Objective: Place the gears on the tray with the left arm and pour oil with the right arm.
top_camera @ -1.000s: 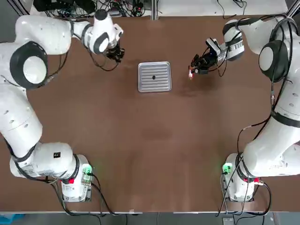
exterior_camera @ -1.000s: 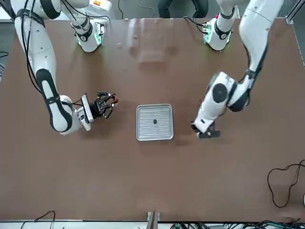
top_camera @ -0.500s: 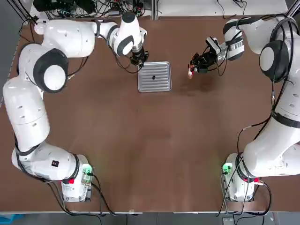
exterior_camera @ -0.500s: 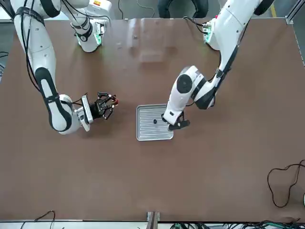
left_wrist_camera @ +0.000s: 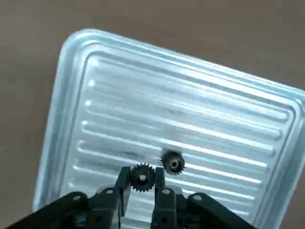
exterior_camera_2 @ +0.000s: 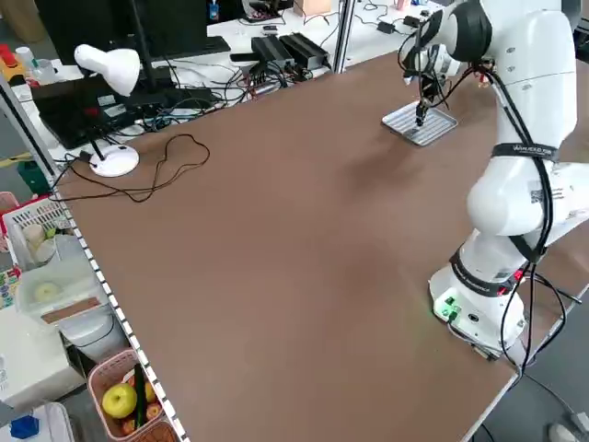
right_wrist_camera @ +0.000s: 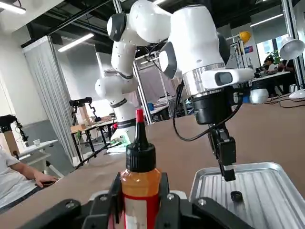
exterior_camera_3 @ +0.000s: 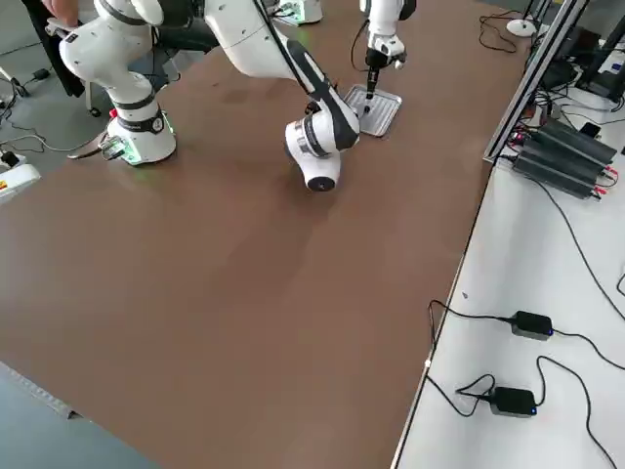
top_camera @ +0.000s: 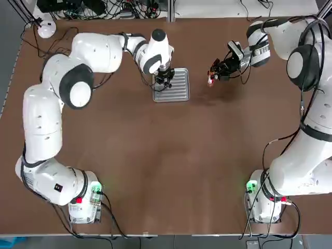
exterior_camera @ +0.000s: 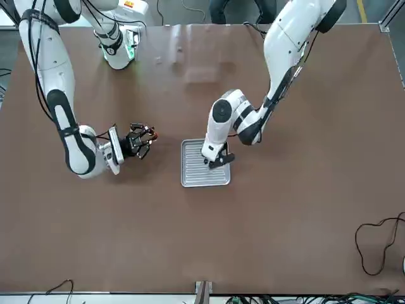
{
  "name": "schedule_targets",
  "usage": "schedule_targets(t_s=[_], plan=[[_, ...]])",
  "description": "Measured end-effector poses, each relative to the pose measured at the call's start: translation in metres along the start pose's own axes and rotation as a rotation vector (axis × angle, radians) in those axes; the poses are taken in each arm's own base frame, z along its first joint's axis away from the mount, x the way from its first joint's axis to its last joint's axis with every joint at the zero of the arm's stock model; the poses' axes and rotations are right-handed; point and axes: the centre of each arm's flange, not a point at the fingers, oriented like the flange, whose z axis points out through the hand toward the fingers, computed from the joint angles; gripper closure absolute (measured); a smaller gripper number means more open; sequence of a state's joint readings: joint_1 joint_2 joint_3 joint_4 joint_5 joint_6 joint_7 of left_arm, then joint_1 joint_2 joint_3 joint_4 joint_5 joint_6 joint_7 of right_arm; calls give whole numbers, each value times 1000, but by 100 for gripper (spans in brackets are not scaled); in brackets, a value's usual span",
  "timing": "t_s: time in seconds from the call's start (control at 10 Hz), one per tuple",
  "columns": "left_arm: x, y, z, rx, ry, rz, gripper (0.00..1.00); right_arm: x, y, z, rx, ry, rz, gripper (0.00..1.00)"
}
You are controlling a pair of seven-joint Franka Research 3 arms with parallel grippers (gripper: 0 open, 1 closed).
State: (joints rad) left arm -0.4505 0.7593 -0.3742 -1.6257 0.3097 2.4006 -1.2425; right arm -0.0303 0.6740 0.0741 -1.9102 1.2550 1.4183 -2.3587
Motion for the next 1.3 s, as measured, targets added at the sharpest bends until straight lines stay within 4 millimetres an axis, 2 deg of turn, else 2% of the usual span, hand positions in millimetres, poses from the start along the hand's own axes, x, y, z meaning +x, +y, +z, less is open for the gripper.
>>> schedule_targets(t_s=[0.3,0.5,0.7,1.0,1.2,1.3], plan=[[2,5,13,3,0,-17,76,3,3,7,-9,19,32,68],[6,5,13,2,3,-20,74,4,10,23,-19,21,60,68],[8,5,12,1,8,-21,47,6,15,38,-25,26,111,68],[13,7,6,-4,35,-6,2,8,16,43,-36,41,207,68],[35,6,-10,-16,73,5,0,12,16,48,-49,46,267,68],[56,-3,-24,-11,88,27,0,14,18,54,-51,49,299,68]])
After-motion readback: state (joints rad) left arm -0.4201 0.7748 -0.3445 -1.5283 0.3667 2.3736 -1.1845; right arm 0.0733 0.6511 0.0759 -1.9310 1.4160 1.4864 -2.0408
